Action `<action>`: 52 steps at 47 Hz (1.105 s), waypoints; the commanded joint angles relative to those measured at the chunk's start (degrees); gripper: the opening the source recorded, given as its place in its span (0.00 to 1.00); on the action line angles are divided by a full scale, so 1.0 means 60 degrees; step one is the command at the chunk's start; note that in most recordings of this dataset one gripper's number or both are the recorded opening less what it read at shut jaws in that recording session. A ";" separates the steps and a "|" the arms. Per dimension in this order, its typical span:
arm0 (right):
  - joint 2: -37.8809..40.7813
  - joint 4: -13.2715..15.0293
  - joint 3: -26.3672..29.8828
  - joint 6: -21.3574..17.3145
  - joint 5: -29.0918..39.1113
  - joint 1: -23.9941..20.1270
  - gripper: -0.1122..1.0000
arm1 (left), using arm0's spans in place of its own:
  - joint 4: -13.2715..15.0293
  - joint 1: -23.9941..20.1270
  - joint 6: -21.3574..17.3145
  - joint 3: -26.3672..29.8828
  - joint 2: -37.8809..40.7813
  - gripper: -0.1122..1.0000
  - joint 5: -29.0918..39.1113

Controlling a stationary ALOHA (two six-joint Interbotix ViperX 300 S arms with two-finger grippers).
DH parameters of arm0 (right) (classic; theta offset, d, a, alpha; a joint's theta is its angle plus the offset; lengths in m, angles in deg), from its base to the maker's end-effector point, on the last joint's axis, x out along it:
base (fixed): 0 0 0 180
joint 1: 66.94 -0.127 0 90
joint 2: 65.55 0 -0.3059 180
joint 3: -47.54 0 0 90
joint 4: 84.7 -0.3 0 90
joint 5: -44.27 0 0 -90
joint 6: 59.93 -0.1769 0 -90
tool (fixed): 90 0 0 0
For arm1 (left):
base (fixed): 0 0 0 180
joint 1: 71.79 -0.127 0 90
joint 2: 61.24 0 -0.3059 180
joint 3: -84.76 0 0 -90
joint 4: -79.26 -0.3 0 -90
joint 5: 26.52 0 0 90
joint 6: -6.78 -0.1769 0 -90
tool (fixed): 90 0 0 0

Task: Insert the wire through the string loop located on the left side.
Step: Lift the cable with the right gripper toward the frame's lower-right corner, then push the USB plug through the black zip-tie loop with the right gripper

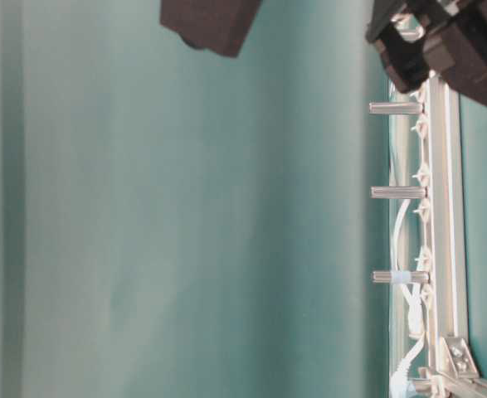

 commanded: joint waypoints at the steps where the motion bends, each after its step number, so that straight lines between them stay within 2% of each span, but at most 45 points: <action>1: -0.0322 0.0205 0.0161 0.0015 0.0088 0.0132 0.16 | -0.0029 0.0103 0.0059 0.0029 -0.0176 0.89 -0.0029; 26: -0.0322 0.1245 0.0396 0.0015 0.0674 0.0776 0.16 | -0.0029 0.0132 0.0073 -0.0469 -0.1392 0.89 0.0820; 34: -0.0322 0.1406 0.0410 0.0015 0.0688 0.0967 0.16 | -0.0029 0.0176 0.0059 -0.0688 -0.1904 0.89 0.1040; 52: -0.0322 0.1831 0.0410 0.0029 0.0820 0.1318 0.16 | -0.0029 0.0762 0.0029 -0.1055 -0.2549 0.89 0.1318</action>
